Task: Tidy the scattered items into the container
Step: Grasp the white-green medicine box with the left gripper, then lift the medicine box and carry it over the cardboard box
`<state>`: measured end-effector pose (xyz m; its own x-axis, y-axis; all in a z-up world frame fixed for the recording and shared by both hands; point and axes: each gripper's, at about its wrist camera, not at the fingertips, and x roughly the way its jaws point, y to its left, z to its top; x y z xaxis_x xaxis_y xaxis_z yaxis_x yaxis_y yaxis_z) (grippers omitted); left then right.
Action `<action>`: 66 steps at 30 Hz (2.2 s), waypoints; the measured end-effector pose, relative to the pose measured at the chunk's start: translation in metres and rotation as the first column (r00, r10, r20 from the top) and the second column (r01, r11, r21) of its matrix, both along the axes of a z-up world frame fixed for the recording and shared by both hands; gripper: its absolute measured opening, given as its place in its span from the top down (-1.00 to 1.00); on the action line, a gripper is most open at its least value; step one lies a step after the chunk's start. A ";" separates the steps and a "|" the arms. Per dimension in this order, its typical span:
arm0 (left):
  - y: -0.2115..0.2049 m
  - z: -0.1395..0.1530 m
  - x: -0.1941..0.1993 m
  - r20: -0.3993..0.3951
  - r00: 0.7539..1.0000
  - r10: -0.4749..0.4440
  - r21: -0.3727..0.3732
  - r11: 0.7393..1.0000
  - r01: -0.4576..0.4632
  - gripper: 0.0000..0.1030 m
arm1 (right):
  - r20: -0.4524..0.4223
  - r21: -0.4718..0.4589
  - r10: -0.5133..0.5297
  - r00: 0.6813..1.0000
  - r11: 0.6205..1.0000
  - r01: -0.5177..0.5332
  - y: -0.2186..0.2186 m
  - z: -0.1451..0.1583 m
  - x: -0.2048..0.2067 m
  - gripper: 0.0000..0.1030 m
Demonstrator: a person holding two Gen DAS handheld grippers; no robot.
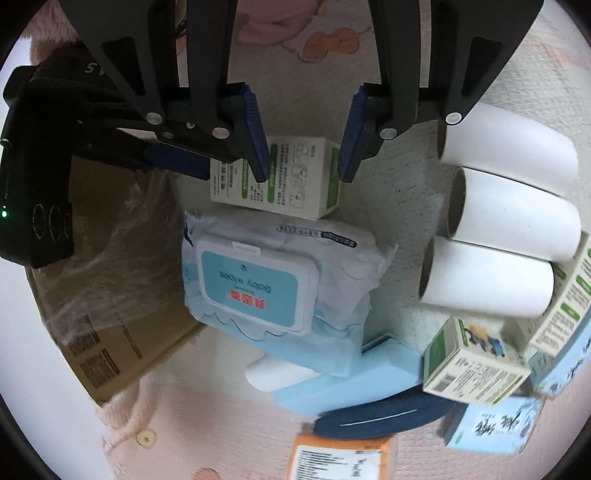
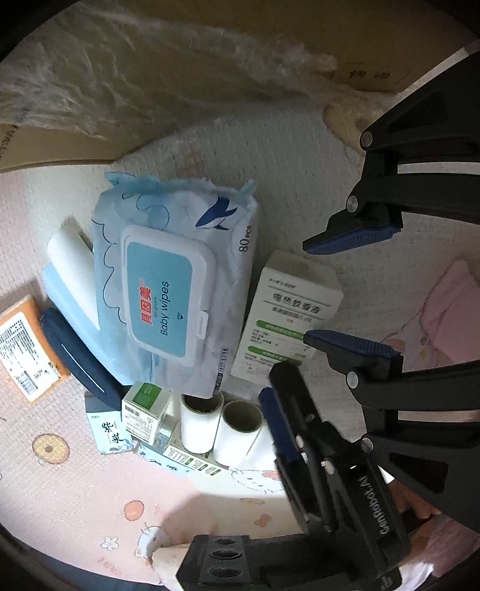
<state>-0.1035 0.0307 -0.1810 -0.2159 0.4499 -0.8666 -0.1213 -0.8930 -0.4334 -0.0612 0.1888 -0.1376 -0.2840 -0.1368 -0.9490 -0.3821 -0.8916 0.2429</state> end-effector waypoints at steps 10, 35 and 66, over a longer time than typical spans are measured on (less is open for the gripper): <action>-0.009 -0.015 0.003 0.036 0.998 0.051 0.110 0.992 -0.055 0.25 | -0.007 -0.141 -0.093 0.996 0.986 0.092 0.012 -0.015 -0.004 0.04; -0.008 0.034 -0.052 -0.161 0.986 0.031 0.133 0.991 -0.009 0.33 | -0.165 0.041 -0.079 0.983 0.995 0.086 0.011 0.055 -0.050 0.15; -0.026 0.041 -0.051 -0.051 0.999 0.017 0.260 0.966 -0.004 0.30 | -0.189 0.157 -0.006 0.982 0.987 0.037 -0.009 0.057 -0.056 0.02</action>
<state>-0.1544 0.0050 -0.1398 -0.2637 0.6556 -0.7076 -0.1412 -0.7519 -0.6440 -0.1173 0.1796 -0.0802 -0.4598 0.0201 -0.8878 -0.3630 -0.9166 0.1673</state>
